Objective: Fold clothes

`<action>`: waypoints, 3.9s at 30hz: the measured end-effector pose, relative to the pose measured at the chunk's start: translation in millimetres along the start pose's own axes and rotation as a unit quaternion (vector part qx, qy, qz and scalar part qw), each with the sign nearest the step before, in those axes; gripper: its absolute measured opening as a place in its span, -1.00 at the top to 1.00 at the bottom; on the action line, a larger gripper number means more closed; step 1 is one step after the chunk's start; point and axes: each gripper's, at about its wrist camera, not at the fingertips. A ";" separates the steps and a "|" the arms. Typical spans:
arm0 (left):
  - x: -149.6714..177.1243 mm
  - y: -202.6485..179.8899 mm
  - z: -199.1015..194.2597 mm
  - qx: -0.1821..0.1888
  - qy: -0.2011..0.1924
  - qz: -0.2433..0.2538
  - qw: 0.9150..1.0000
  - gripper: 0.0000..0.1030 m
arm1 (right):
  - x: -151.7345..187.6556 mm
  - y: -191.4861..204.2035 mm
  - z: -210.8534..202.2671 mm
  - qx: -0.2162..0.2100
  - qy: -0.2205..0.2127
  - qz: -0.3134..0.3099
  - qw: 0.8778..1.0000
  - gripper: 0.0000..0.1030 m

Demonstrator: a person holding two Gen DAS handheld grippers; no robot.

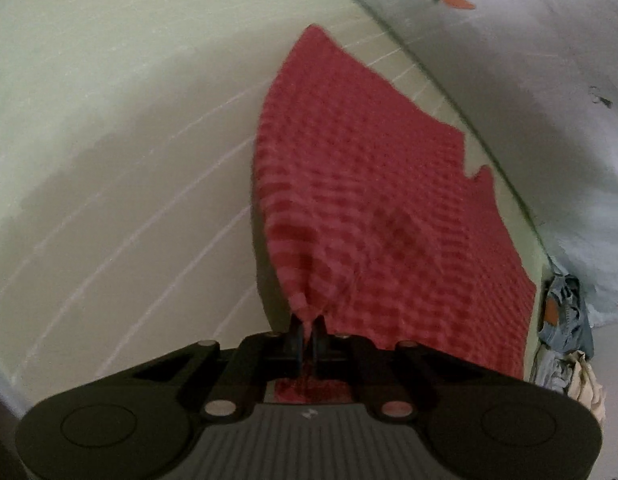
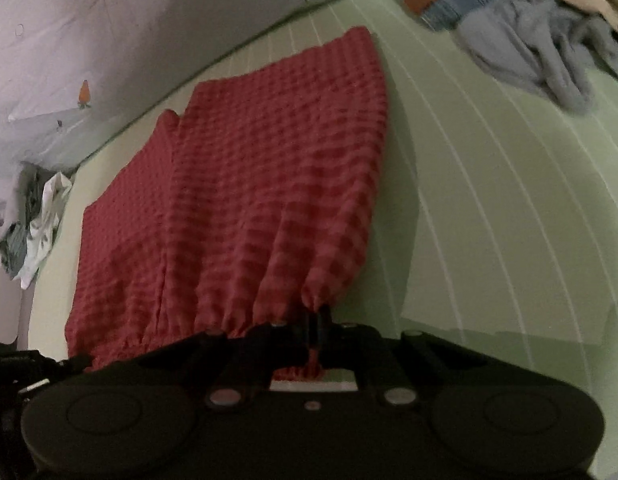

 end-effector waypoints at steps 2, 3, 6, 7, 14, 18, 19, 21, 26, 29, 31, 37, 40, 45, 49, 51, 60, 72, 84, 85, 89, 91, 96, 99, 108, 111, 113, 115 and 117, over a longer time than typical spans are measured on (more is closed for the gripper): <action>7.3 2.8 -2.2 -0.007 0.006 0.003 1.000 0.93 | 2.7 1.7 -1.6 0.000 0.003 0.003 1.000 0.92; 9.9 3.5 -3.2 -0.011 0.010 0.005 1.000 0.93 | 4.0 3.2 -1.8 0.002 0.005 0.002 1.000 0.92; 13.2 6.9 -3.3 -0.021 0.023 0.003 1.000 0.93 | 6.6 6.3 -2.1 0.015 0.015 -0.001 1.000 0.88; 11.6 7.6 -2.5 -0.021 0.029 -0.004 0.999 0.92 | 6.2 7.5 -3.3 0.026 0.016 -0.003 1.000 0.82; 3.2 0.8 0.8 -0.014 0.053 0.025 0.998 0.58 | -5.1 28.3 -20.4 0.120 -0.041 -0.049 0.991 -0.42; -4.4 -0.5 8.8 -0.024 0.075 0.054 0.995 0.47 | -10.3 47.2 -10.7 0.165 -0.052 -0.089 0.981 -0.74; -7.0 -1.5 11.8 -0.024 0.083 0.062 0.994 0.39 | -7.4 48.8 -6.8 0.169 -0.051 -0.099 0.979 -0.77; -11.2 -5.1 17.3 -0.017 0.094 0.081 0.992 0.32 | -4.8 53.4 3.2 0.180 -0.047 -0.114 0.976 -0.78; -15.5 -6.6 20.4 0.004 0.108 0.112 0.988 0.12 | 8.1 55.1 29.3 0.219 -0.046 -0.112 0.968 -0.91; -16.9 -5.2 20.8 0.016 0.110 0.117 0.987 0.11 | 22.2 48.1 38.2 0.228 -0.046 -0.108 0.967 -0.99; -18.9 -5.2 21.9 0.021 0.112 0.117 0.986 0.11 | 26.3 44.7 36.6 0.222 -0.050 -0.087 0.970 -1.00; -19.0 4.3 17.9 0.026 0.109 0.076 0.991 0.19 | 30.7 40.0 34.7 0.193 -0.062 -0.107 0.973 -1.00; -18.4 7.3 17.5 0.015 0.077 0.044 0.996 0.73 | 28.2 36.8 35.4 0.177 -0.066 -0.129 0.974 -1.00; -14.7 11.7 7.6 0.006 0.026 -0.021 0.999 0.93 | 26.6 30.6 33.8 0.151 -0.069 -0.168 0.972 -1.00; -8.9 -6.3 0.3 0.001 -0.010 0.004 1.000 0.96 | 26.0 28.9 31.6 0.139 -0.066 -0.183 0.971 -1.00; -6.5 -22.0 -3.3 -0.006 -0.022 0.037 0.999 0.96 | 22.2 24.4 28.2 0.123 -0.056 -0.192 0.972 -1.00; 24.7 -124.4 -16.3 0.074 -0.039 0.248 0.965 0.95 | 18.2 9.3 16.3 0.093 -0.061 -0.156 0.981 -1.00; 67.6 -126.9 21.8 0.113 0.075 0.263 0.955 -0.08 | 8.6 -3.2 -4.2 0.088 -0.076 -0.101 0.988 -1.00; 25.1 -66.1 -9.7 0.149 0.038 0.103 0.983 -0.27 | -22.2 38.2 -20.0 -0.015 -0.110 -0.085 0.990 -0.78; 23.4 -62.0 -11.1 0.142 0.034 0.099 0.984 -0.28 | -23.6 43.9 -15.8 -0.041 -0.098 -0.083 0.991 -0.69; 16.5 -44.6 -16.6 0.120 0.027 0.082 0.989 -0.28 | -22.4 64.5 4.6 -0.141 -0.040 -0.070 0.987 -0.35; 14.4 -38.2 -17.8 0.112 0.026 0.073 0.991 -0.28 | -20.2 75.4 11.9 -0.173 -0.015 -0.071 0.982 -0.35; 10.4 -24.9 -21.4 0.101 0.021 0.062 0.993 -0.28 | -11.7 110.2 29.5 -0.163 0.037 -0.130 0.977 -0.05; 10.4 -25.7 -23.0 0.099 0.016 0.062 0.993 -0.28 | -12.8 113.8 40.8 -0.167 0.059 -0.120 0.977 0.94; 22.0 -45.1 -18.7 0.112 0.020 0.090 0.989 -0.28 | -35.9 50.2 -29.4 -0.293 -0.105 0.008 0.950 0.96; 29.4 -54.6 -10.7 0.113 0.034 0.107 0.987 -0.28 | -24.7 13.7 -26.1 -0.195 -0.099 0.037 0.975 0.96; 34.1 -60.2 -4.3 0.112 0.045 0.115 0.986 -0.28 | -8.6 -5.1 -18.2 -0.148 -0.078 0.062 0.984 0.96; 37.4 -65.3 2.5 0.112 0.057 0.121 0.985 -0.28 | 6.5 -18.6 -14.0 -0.131 -0.061 0.086 0.986 0.96; 40.2 -71.1 8.9 0.109 0.066 0.128 0.984 -0.28 | 14.3 -22.6 -17.1 -0.131 -0.057 0.089 0.986 0.96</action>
Point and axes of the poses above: each gripper's, at about its wrist camera, not at the fingertips, and z roughly the way its jaws point, y to its left, x to its underside, and after that the axes turned 6 degrees about -z, right-handed
